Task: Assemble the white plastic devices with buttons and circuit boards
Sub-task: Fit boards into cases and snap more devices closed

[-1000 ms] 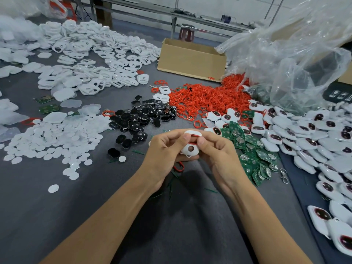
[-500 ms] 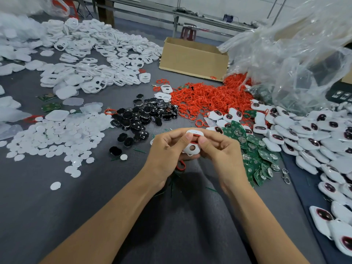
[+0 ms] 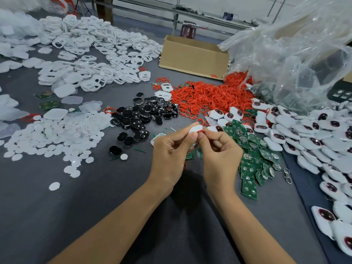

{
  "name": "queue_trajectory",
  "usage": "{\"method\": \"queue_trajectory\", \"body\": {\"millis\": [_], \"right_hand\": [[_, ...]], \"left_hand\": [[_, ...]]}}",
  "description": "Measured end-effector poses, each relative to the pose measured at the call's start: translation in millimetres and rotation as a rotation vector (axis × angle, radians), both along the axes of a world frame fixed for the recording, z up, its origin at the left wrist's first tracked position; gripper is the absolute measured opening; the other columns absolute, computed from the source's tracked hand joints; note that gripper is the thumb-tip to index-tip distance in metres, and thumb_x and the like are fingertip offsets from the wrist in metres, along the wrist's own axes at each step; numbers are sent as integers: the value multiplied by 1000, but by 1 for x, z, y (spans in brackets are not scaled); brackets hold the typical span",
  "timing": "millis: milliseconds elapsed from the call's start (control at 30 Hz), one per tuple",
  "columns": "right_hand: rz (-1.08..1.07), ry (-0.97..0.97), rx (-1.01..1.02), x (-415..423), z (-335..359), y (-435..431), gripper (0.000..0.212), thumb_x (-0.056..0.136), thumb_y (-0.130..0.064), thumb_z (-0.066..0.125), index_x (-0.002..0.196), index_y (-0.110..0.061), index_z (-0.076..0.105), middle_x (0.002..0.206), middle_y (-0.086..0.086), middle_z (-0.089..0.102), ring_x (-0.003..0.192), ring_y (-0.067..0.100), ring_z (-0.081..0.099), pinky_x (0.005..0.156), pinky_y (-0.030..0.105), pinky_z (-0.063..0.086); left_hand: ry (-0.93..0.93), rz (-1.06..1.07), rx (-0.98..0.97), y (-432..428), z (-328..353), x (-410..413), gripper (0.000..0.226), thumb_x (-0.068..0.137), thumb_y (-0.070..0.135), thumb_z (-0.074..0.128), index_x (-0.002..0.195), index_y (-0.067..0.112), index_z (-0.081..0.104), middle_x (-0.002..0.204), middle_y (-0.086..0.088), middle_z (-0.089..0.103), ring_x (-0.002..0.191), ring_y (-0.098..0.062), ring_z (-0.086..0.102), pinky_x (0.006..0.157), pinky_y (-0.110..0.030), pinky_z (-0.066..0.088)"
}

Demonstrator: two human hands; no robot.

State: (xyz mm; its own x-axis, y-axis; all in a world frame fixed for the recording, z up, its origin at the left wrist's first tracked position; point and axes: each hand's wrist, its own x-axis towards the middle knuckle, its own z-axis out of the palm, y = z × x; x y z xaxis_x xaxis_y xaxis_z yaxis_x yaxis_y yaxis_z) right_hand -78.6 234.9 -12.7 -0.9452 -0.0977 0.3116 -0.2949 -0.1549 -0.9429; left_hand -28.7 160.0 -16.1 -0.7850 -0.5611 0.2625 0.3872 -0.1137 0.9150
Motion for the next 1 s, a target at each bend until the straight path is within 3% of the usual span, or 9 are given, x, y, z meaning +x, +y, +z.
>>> {"method": "queue_trajectory", "body": {"millis": [133,233,433,533,633,700,767,867,1000], "right_hand": [[38,-65,-38,0,2,-1,16,82,6,66,79,-10,68,88,13,73,71,2,67,66,14,51],[55,-74,-39,-2,2,0,19,81,4,68,77,-14,70,84,4,74,71,4,67,68,16,51],[70,-61,50,-7,5,3,14,81,3,69,76,-10,68,81,6,73,66,3,66,64,14,50],[-37,257,312,-10,8,9,12,79,-1,69,82,-12,67,89,0,72,71,0,66,66,17,51],[-105,673,547,-12,7,13,17,76,6,66,86,-7,71,87,2,71,79,18,67,73,34,55],[-112,744,592,-15,6,17,16,75,7,65,82,-5,73,83,5,73,77,24,68,69,40,56],[-117,749,619,-17,6,20,13,76,2,63,80,-5,73,78,6,72,71,26,67,64,41,54],[-106,739,667,-15,5,21,12,74,0,60,76,-4,71,72,9,69,64,30,63,58,41,52],[-90,666,616,-14,7,19,12,74,3,61,75,-5,70,71,8,70,64,28,63,59,40,52]], "left_hand": [[5,25,-50,1,-2,0,28,92,4,58,118,9,65,104,19,64,79,8,63,56,-3,44],[7,18,-32,0,-3,0,28,91,3,58,117,9,66,105,16,66,84,3,65,56,-4,44],[-34,-40,39,-5,-3,-1,24,92,4,58,111,14,68,92,5,75,87,-5,66,81,-23,57],[-94,-79,85,-8,-2,-1,21,93,10,58,105,18,73,88,-5,73,80,-13,66,74,-39,57],[-170,-79,96,-9,-2,0,18,93,16,59,102,20,75,89,-12,72,77,-24,66,76,-63,49],[-203,-93,111,-10,-2,0,17,93,16,59,99,18,75,85,-8,73,77,-28,68,75,-59,49],[-227,-126,147,-10,-2,-1,17,94,14,57,95,13,75,80,-8,73,72,-23,69,72,-46,55],[-241,-177,264,-9,0,-2,18,95,10,54,92,5,71,68,-6,72,56,-13,67,50,-22,54],[-240,-181,341,-9,2,-2,24,97,9,48,88,4,70,66,-6,71,53,-12,67,46,-22,53]]}}
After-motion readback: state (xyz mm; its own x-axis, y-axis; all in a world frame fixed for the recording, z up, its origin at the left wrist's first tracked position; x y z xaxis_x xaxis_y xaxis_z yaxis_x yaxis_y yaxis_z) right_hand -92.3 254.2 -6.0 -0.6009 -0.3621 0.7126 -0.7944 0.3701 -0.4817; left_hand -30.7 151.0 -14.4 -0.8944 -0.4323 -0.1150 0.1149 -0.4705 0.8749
